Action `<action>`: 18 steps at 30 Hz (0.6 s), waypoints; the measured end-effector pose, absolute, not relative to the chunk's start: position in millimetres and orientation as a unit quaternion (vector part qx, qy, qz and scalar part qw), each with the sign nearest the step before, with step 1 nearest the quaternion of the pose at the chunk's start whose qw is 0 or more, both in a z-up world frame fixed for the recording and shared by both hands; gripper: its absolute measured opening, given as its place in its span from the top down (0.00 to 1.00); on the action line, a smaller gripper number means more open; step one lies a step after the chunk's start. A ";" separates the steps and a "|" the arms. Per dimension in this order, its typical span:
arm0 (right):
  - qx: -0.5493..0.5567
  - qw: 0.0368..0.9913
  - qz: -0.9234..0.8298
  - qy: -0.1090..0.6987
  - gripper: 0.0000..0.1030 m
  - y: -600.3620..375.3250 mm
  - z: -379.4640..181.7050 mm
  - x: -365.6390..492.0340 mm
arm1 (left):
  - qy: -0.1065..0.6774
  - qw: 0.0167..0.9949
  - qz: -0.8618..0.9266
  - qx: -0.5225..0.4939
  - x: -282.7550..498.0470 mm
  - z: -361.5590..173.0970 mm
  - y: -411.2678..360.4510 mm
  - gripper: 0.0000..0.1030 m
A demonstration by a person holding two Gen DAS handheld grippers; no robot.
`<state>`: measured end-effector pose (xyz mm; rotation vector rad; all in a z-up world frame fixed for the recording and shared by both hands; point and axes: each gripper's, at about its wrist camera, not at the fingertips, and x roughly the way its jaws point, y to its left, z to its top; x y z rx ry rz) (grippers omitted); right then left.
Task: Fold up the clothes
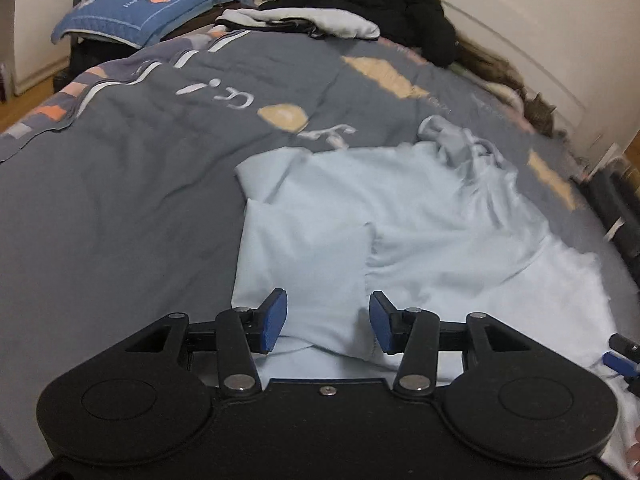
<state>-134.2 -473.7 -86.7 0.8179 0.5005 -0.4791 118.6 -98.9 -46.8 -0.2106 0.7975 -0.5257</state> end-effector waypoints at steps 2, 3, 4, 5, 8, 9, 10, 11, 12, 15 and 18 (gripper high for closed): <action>0.389 0.849 -0.257 0.246 0.61 -483.6 -97.3 -139.3 | 0.388 0.884 -0.244 -0.092 118.6 -49.8 -100.7 0.56; 0.392 0.845 -0.268 0.244 0.61 -489.3 -101.4 -143.2 | 0.390 0.885 -0.240 -0.088 118.6 -51.3 -101.6 0.56; 0.395 0.841 -0.279 0.241 0.61 -495.2 -105.4 -147.1 | 0.392 0.885 -0.235 -0.083 118.6 -52.9 -102.5 0.55; 0.399 0.837 -0.289 0.237 0.61 -500.0 -107.0 -151.0 | 0.394 0.886 -0.231 -0.079 118.6 -54.4 -103.3 0.55; 0.405 0.830 -0.307 0.229 0.61 -508.6 -105.6 -158.5 | 0.380 0.889 -0.241 -0.084 114.9 -46.6 -104.1 0.54; 0.408 0.828 -0.310 0.229 0.61 -509.3 -104.7 -159.6 | 0.377 0.888 -0.250 -0.083 112.9 -45.2 -107.3 0.54; 0.411 0.825 -0.312 0.229 0.61 -509.8 -103.8 -160.7 | 0.374 0.887 -0.259 -0.083 110.9 -43.7 -110.6 0.52; 0.410 0.825 -0.311 0.232 0.61 -508.5 -101.6 -160.3 | 0.371 0.886 -0.268 -0.082 109.0 -42.2 -113.9 0.49; 0.408 0.826 -0.310 0.235 0.61 -507.0 -99.1 -159.6 | 0.372 0.884 -0.272 -0.078 107.6 -43.1 -117.6 0.49; 0.391 0.837 -0.305 0.232 0.61 -500.0 -87.8 -158.4 | 0.399 0.876 -0.267 -0.054 109.0 -57.8 -128.7 0.49; 0.373 0.852 -0.289 0.227 0.61 -495.5 -81.1 -153.0 | 0.422 0.871 -0.250 -0.040 113.0 -73.2 -130.2 0.49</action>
